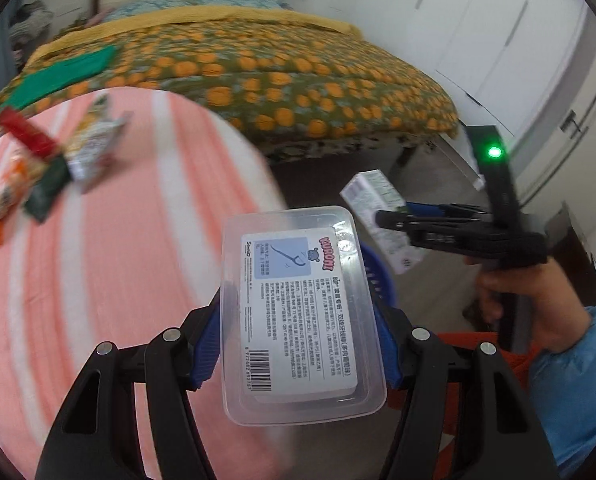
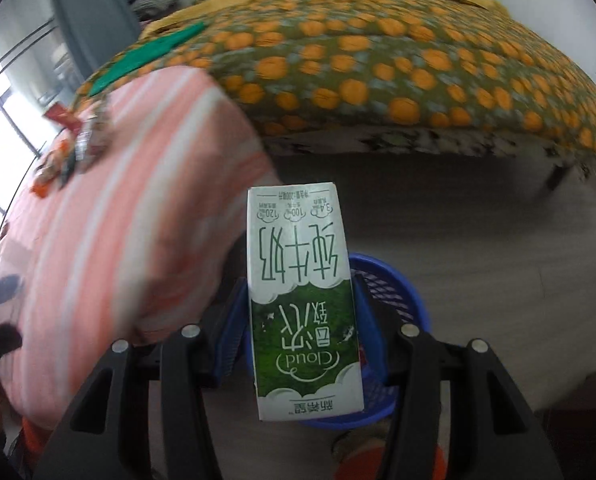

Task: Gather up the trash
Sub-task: 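Carry the clear box and milk carton to the wastebasket and release both, then bring both grippers back over the table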

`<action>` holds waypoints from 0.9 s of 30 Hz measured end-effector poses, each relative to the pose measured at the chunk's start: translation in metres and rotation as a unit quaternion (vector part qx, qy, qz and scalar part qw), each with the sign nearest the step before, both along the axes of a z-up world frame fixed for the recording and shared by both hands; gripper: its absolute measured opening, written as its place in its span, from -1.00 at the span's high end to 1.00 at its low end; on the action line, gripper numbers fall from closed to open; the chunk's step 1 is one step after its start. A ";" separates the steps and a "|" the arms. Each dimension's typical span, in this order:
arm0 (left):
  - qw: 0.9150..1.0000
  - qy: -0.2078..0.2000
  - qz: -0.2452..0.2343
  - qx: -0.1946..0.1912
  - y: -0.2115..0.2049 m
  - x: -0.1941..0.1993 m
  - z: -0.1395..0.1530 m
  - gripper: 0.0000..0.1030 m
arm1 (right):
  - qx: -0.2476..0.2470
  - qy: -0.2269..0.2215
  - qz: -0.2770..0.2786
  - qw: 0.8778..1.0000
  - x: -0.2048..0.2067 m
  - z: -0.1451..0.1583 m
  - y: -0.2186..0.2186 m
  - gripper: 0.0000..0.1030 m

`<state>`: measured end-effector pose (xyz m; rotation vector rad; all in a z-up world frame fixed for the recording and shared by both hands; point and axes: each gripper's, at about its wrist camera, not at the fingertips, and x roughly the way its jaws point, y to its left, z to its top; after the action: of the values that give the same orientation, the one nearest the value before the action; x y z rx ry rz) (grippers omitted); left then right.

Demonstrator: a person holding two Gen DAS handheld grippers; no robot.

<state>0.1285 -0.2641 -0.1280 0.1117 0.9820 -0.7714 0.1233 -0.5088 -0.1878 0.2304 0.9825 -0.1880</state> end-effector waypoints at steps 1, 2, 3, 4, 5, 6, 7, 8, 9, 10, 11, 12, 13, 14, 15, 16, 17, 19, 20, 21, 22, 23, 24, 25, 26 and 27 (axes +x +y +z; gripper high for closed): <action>1.000 0.001 -0.009 0.001 -0.017 -0.004 -0.005 -0.21 | 0.001 0.002 -0.009 1.000 -0.004 -0.007 -0.009 0.02; 1.000 0.001 -0.016 0.004 -0.033 -0.007 -0.009 -0.21 | 0.006 0.006 -0.019 1.000 -0.007 -0.013 -0.017 0.02; 1.000 0.002 -0.025 0.010 -0.052 -0.010 -0.017 -0.21 | 0.017 0.009 -0.028 0.999 -0.009 -0.019 -0.027 0.02; 0.999 0.005 -0.030 0.014 -0.066 -0.011 -0.025 -0.21 | 0.025 0.011 -0.033 0.999 -0.011 -0.023 -0.035 0.02; 0.999 0.008 -0.033 0.016 -0.075 -0.012 -0.030 -0.21 | 0.026 0.012 -0.037 0.999 -0.012 -0.025 -0.041 0.02; 0.999 0.010 -0.036 0.020 -0.089 -0.013 -0.039 -0.21 | 0.022 0.014 -0.040 0.999 -0.013 -0.027 -0.047 0.02; 0.999 0.011 -0.036 0.026 -0.100 -0.013 -0.048 -0.22 | 0.023 0.014 -0.043 0.999 -0.013 -0.029 -0.052 0.02; 0.999 0.013 -0.036 0.028 -0.106 -0.011 -0.055 -0.22 | 0.030 0.015 -0.049 0.998 -0.015 -0.032 -0.059 0.02; 0.999 0.017 -0.037 0.031 -0.115 -0.009 -0.063 -0.22 | 0.036 0.016 -0.052 0.998 -0.016 -0.034 -0.063 0.02; 0.999 0.020 -0.037 0.034 -0.123 -0.005 -0.071 -0.22 | 0.046 0.016 -0.058 0.997 -0.016 -0.037 -0.069 0.02; 0.998 0.021 -0.036 0.039 -0.129 -0.003 -0.078 -0.22 | 0.052 0.015 -0.061 0.997 -0.016 -0.038 -0.072 0.02; 0.998 0.023 -0.034 0.043 -0.134 -0.001 -0.086 -0.22 | 0.061 0.014 -0.063 0.996 -0.017 -0.039 -0.076 0.02; 0.998 0.024 -0.032 0.047 -0.139 0.003 -0.093 -0.22 | 0.065 0.012 -0.065 0.996 -0.017 -0.040 -0.078 0.02; 0.998 0.022 -0.032 0.051 -0.144 0.008 -0.101 -0.22 | 0.066 0.011 -0.068 0.995 -0.017 -0.040 -0.082 -0.01; 0.998 0.019 -0.033 0.052 -0.146 0.011 -0.104 -0.23 | 0.068 0.008 -0.071 0.995 -0.016 -0.040 -0.083 -0.01; 0.998 0.015 -0.035 0.052 -0.150 0.014 -0.109 -0.23 | 0.072 0.005 -0.074 0.995 -0.016 -0.041 -0.086 -0.02; 0.998 0.012 -0.036 0.054 -0.154 0.018 -0.114 -0.25 | 0.077 0.004 -0.078 0.994 -0.015 -0.041 -0.088 -0.20; 0.997 0.009 -0.032 0.069 -0.158 0.022 -0.122 -0.39 | 0.092 -0.003 -0.085 0.992 -0.016 -0.041 -0.095 -0.32; 0.997 0.008 -0.029 0.069 -0.158 0.021 -0.121 -0.43 | 0.096 -0.007 -0.087 0.992 -0.017 -0.039 -0.097 -0.32; 0.998 0.007 -0.026 0.063 -0.154 0.020 -0.118 -0.46 | 0.096 -0.011 -0.089 0.991 -0.018 -0.036 -0.098 -0.32; 0.998 0.008 -0.024 0.056 -0.148 0.018 -0.112 -0.49 | 0.097 -0.018 -0.091 0.991 -0.020 -0.032 -0.099 -0.32; 0.999 0.008 -0.025 0.044 -0.143 0.015 -0.105 -0.51 | 0.099 -0.023 -0.093 0.990 -0.021 -0.029 -0.100 -0.34; 0.999 0.010 -0.029 0.034 -0.138 0.011 -0.098 -0.52 | 0.101 -0.032 -0.098 0.989 -0.024 -0.024 -0.101 -0.36; 0.999 0.006 -0.031 0.027 -0.133 0.008 -0.091 -0.53 | 0.099 -0.036 -0.103 0.989 -0.026 -0.021 -0.101 -0.42; 0.999 -0.004 -0.034 0.017 -0.127 0.002 -0.080 -0.59 | 0.094 -0.039 -0.106 0.989 -0.026 -0.018 -0.100 -0.50; 0.999 -0.016 -0.035 0.008 -0.120 -0.003 -0.069 -0.69 | 0.086 -0.044 -0.109 0.989 -0.028 -0.014 -0.098 -0.54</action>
<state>0.1252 -0.3836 -0.1969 0.1731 0.9578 -0.8244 0.0953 -0.6070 -0.2020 0.5018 0.8860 -0.2907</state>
